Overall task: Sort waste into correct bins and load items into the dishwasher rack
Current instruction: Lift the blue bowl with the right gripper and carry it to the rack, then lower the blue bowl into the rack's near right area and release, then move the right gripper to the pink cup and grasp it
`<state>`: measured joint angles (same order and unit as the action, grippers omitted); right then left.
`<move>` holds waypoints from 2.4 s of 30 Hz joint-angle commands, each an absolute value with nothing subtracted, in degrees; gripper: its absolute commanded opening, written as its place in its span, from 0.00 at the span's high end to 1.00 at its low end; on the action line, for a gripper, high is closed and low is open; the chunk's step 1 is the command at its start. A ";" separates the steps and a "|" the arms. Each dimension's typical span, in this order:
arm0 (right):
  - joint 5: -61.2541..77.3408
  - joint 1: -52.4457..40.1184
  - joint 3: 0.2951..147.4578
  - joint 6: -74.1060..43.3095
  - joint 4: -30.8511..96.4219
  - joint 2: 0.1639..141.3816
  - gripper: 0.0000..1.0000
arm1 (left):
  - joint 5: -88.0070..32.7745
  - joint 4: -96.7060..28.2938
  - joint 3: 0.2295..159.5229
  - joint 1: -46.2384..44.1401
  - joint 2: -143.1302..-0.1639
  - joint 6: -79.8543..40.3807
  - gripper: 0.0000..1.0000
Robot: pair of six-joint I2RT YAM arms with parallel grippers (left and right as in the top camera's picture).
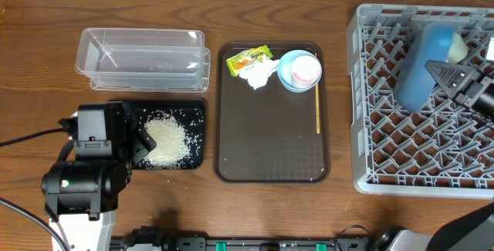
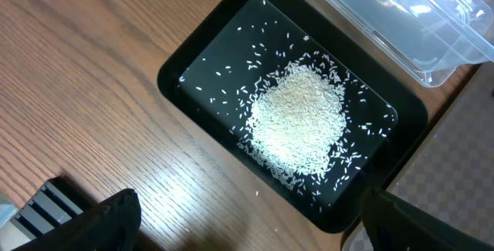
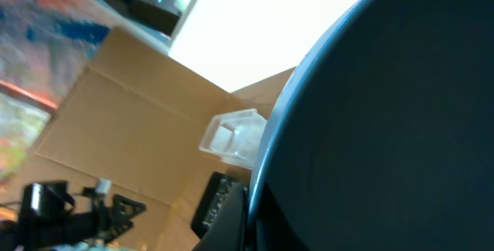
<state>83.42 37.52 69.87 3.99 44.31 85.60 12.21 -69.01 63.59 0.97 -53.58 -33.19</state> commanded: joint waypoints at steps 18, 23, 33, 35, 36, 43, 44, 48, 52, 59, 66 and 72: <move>66.15 46.76 69.23 0.67 57.12 89.38 0.99 | 12.91 -69.21 64.36 1.21 -53.58 -33.12 0.07; 62.85 49.01 69.28 -0.60 58.13 89.36 0.82 | 12.91 -69.19 64.36 1.21 -53.58 -33.12 0.07; 51.92 52.97 70.52 -8.69 58.15 88.36 0.48 | 12.91 -69.21 64.36 1.21 -53.58 -33.12 0.07; 48.14 53.30 71.75 -10.85 58.78 87.35 0.48 | 12.91 -69.21 64.36 1.21 -53.58 -33.12 0.07; 45.80 53.32 72.49 -12.10 59.24 86.61 0.48 | 12.91 -69.21 64.36 1.21 -53.58 -33.12 0.07; 30.70 53.28 78.59 -20.67 63.07 78.35 0.47 | 12.91 -69.21 64.36 1.21 -53.58 -33.10 0.07; 29.15 53.25 79.46 -21.37 63.11 76.64 0.45 | 12.91 -69.19 64.36 1.21 -53.58 -33.12 0.07; 26.24 53.19 81.43 -22.92 63.05 71.09 0.04 | 12.91 -69.21 64.36 1.21 -53.58 -33.12 0.07; 26.15 52.97 81.71 -23.79 62.78 67.61 0.05 | 12.91 -69.21 64.36 1.21 -53.58 -33.12 0.07; 29.95 46.52 81.69 -23.53 62.59 66.65 0.11 | 12.91 -69.21 64.36 1.21 -53.58 -33.12 0.07; 30.26 27.55 81.58 -21.37 59.81 66.76 0.02 | 12.91 -69.21 64.36 1.21 -53.58 -33.12 0.07; 28.12 5.91 78.37 -17.06 48.86 67.79 0.01 | 12.91 -69.21 64.36 1.21 -53.58 -33.12 0.07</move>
